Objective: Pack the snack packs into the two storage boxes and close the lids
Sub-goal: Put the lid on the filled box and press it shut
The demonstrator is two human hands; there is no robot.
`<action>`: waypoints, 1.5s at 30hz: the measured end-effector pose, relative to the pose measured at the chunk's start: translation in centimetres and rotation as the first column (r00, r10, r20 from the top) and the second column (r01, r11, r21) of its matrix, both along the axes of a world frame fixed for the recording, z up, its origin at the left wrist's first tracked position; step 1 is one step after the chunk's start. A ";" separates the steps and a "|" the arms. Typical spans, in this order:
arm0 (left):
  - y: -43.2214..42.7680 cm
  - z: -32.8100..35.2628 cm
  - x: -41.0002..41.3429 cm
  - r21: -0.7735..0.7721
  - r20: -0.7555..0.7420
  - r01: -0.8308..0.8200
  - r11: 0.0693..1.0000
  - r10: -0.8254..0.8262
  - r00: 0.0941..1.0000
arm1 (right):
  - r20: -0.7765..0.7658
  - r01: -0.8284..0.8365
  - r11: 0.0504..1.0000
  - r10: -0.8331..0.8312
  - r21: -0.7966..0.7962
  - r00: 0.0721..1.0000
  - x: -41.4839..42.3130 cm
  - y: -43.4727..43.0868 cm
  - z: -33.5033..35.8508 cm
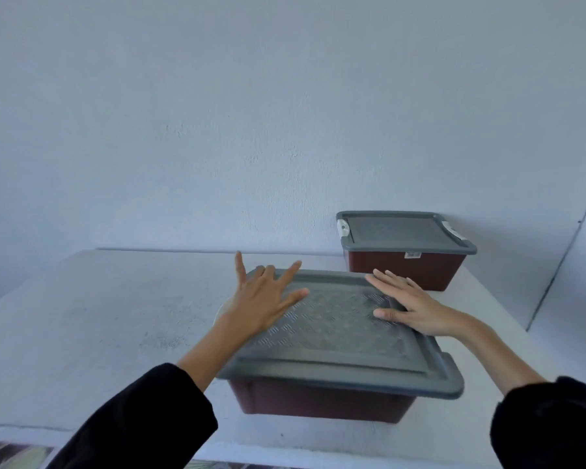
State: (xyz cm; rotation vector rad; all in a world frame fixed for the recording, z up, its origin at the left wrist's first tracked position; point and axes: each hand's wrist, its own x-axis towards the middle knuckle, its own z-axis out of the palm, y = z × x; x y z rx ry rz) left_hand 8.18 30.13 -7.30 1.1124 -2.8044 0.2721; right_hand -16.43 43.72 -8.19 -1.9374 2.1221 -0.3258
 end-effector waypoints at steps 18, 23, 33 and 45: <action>-5.0 -2.7 -1.2 0.252 -0.094 0.175 0.952 -0.156 0.983 | 0.040 0.044 0.992 -0.039 -0.114 0.998 0.6 -1.8 -1.0; -4.8 -2.8 -1.2 0.211 -0.109 0.180 0.961 -0.160 0.981 | 0.250 0.363 0.907 -0.308 -0.214 0.918 1.0 -1.4 -1.7; -4.6 -3.4 -1.2 0.185 -0.118 0.162 0.969 -0.141 0.983 | 0.695 0.587 0.799 -0.498 0.135 0.519 1.7 0.6 -0.8; -4.5 -3.3 -1.3 0.250 -0.118 0.165 0.954 -0.139 0.983 | -0.104 0.481 0.875 -0.474 0.055 0.874 8.5 -1.2 -0.4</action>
